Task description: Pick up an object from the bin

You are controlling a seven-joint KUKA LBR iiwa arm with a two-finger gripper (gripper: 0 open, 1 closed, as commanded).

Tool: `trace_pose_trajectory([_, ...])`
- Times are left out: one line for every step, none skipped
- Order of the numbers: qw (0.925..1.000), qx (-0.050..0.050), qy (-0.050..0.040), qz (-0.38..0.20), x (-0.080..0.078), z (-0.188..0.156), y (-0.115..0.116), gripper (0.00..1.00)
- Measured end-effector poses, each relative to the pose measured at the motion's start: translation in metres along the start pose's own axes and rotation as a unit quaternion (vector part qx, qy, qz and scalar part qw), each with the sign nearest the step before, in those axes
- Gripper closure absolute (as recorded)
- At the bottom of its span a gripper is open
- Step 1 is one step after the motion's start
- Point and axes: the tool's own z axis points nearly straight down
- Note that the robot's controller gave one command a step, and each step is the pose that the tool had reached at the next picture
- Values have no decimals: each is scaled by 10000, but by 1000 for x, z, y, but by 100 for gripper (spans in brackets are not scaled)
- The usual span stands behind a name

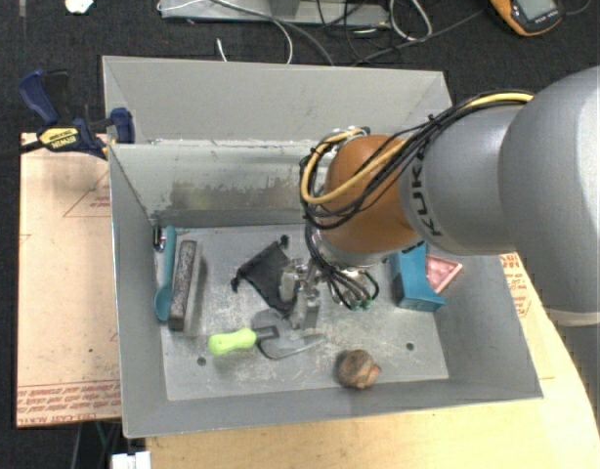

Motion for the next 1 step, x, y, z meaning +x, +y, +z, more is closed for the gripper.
trace_pose_trajectory([9934,8,17,-1149,-67,1,41,100])
